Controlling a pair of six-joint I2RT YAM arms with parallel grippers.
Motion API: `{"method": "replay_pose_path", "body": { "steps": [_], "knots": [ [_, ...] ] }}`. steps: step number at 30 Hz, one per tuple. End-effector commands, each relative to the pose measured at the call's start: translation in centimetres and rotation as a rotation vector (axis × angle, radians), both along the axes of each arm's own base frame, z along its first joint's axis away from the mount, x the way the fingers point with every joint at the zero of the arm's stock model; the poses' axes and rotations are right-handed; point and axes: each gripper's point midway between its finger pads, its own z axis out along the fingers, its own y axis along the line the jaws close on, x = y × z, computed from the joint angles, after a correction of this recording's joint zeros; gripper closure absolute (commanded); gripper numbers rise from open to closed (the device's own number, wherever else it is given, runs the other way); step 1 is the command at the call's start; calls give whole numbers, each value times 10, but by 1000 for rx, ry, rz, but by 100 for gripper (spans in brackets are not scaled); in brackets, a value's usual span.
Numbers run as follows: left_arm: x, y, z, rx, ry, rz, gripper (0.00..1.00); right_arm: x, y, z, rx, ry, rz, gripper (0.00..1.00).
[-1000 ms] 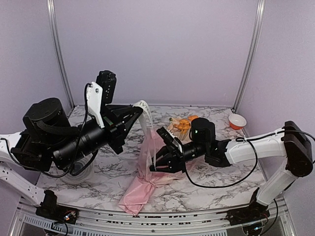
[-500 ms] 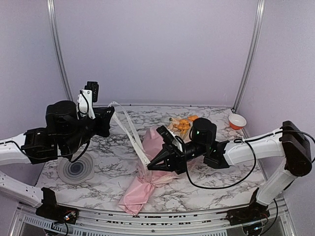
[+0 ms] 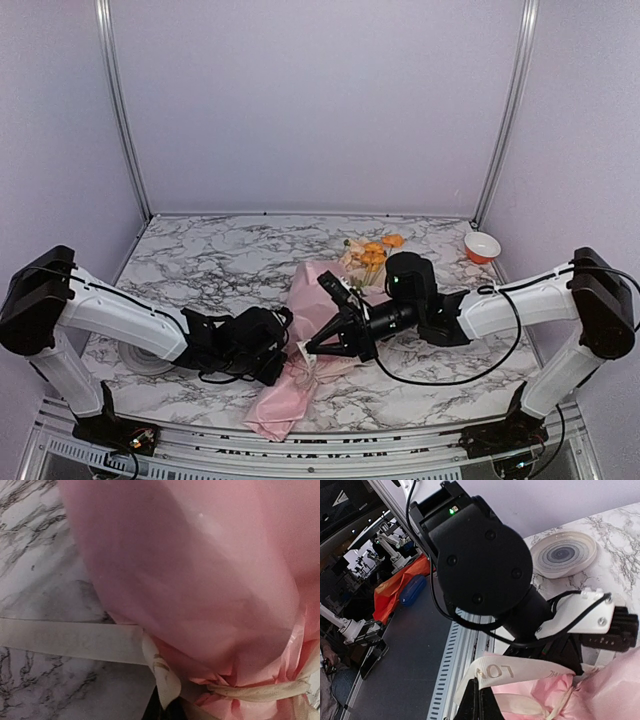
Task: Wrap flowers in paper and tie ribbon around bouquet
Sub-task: Pass from the left arm to the right
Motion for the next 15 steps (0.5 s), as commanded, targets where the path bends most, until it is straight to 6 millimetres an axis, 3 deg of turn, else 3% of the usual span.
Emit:
{"method": "replay_pose_path", "body": {
  "steps": [1, 4, 7, 9, 12, 15],
  "knots": [
    [-37, -55, -1, -134, 111, -188, 100, 4, -17, 33, 79, -57, -14, 100],
    [-57, -85, 1, -235, 151, -296, 98, 10, -27, 29, 48, -58, -51, 100],
    [-65, -92, -1, -224, 138, -367, 60, 11, -35, 20, 6, -76, -67, 100],
    [-65, -83, -2, -205, 103, -384, 39, 9, -37, 16, -14, -71, -64, 100],
    [-56, -50, 0, -163, -2, -347, 30, 20, -43, 15, -22, -73, -92, 100],
    [-57, -29, 19, -193, -110, -367, 22, 18, -43, 15, -23, -69, -80, 100]
  ]
}}
